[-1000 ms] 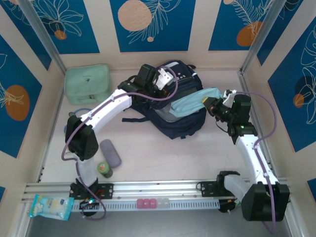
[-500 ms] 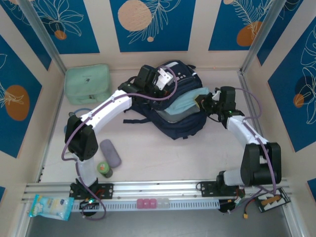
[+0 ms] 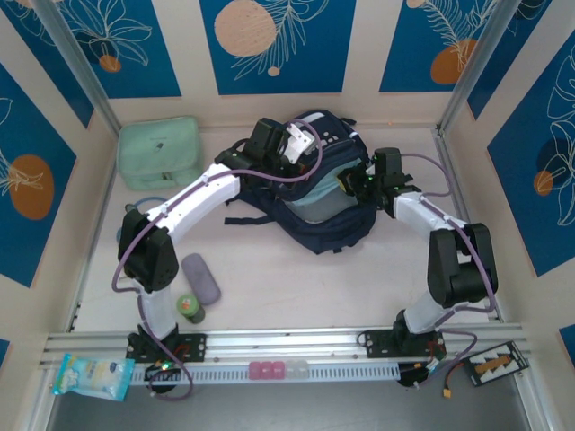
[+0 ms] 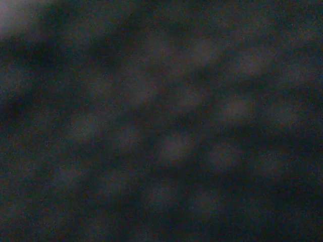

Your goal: Pack books, pencil case, and school supplies into a backpack

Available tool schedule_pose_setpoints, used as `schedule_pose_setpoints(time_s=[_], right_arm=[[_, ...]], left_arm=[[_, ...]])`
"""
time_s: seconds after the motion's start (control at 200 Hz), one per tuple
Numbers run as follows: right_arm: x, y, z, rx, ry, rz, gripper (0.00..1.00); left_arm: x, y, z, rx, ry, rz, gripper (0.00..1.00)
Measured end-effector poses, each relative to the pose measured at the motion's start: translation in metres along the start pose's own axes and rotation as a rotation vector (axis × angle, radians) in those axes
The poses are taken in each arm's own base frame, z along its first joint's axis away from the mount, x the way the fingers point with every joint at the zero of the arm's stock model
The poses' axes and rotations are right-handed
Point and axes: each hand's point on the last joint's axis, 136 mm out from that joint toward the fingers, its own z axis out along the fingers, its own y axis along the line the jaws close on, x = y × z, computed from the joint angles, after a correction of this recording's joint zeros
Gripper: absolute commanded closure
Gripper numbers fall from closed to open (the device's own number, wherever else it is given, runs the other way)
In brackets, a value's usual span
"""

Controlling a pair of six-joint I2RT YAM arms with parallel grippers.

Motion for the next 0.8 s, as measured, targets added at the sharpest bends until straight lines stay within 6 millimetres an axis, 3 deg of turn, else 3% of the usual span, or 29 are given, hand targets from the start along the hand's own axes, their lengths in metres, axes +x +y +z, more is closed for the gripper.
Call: schedule_pose_setpoints(time_s=[0.245, 0.795], right_arm=[[-0.01, -0.007, 0.002, 0.054, -0.045, 0.022, 1.0], [0.002, 0.0, 0.037, 0.013, 0.06, 0.062, 1.0]], left_arm=[[0.0, 0.0, 0.0, 0.0, 0.0, 0.0, 1.0], [-0.008, 0.0, -0.001, -0.003, -0.033, 0.002, 1.0]])
